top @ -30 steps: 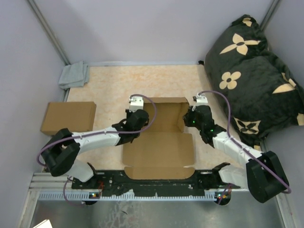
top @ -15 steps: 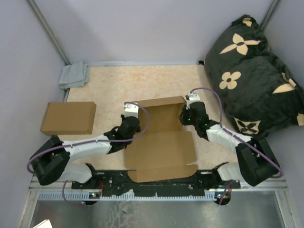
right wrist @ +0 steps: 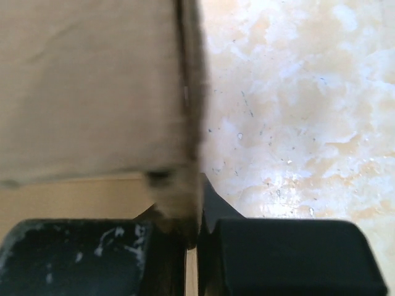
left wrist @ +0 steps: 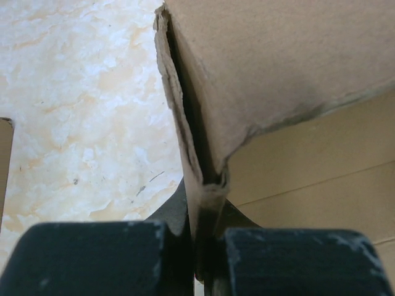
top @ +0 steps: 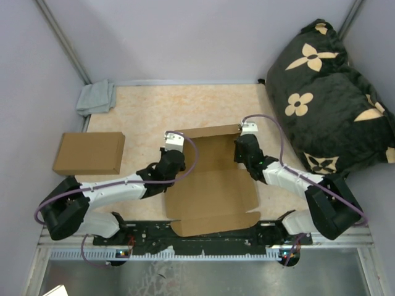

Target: Fold the paper box

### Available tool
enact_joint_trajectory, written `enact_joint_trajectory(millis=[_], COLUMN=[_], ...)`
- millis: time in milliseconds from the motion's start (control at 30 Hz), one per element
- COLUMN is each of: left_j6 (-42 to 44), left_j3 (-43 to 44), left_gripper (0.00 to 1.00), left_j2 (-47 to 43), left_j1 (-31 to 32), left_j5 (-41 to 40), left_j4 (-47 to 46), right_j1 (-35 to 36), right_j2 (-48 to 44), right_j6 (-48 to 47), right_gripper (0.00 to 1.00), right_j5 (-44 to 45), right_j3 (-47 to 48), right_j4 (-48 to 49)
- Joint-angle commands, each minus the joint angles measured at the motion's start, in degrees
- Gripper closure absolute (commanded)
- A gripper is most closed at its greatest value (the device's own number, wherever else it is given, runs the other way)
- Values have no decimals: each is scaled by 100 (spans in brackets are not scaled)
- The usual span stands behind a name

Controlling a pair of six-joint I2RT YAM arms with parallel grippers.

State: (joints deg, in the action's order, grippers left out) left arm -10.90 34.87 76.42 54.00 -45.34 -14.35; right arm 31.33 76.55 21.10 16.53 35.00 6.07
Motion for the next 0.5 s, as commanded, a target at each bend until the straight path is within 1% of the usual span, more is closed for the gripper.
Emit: enact_joint_trajectory(millis=[0,67,167,200,267,333,367,400,467], left_j6=[62,-54,-275,-325,-404,-472,-502,-557,-653], left_j3=[483,585,605,594,567,568,579,600,637], left_gripper=[100,100,100,100,100,94,90,85,72], left_j2=[150,195,187,176,142,69,28,-17,-114], left_j1=[278,365,384,384,383,377,378,375,376], left_j5=[-23,-112,-45,-8,85,186,237,294,338], left_j4=[663,824,977,1000,1054,1137,1193,1271,1438], right_j1=[241,242,242,242,242,242,242,242,242], right_j2=[202,281,164,68,-58,-155,-186,-193,-160], right_j6=[59,19,52,78,114,130,135,147,148], right_gripper=[100,100,100,99,94,89,89,89,90], right_j5=[1194,1083,698,582,383,242,206,198,192], right_j3=[182,218,190,183,253,365,431,517,707], right_j4=[-132,-130,-66,-61,-167,-406,-536,-674,-972])
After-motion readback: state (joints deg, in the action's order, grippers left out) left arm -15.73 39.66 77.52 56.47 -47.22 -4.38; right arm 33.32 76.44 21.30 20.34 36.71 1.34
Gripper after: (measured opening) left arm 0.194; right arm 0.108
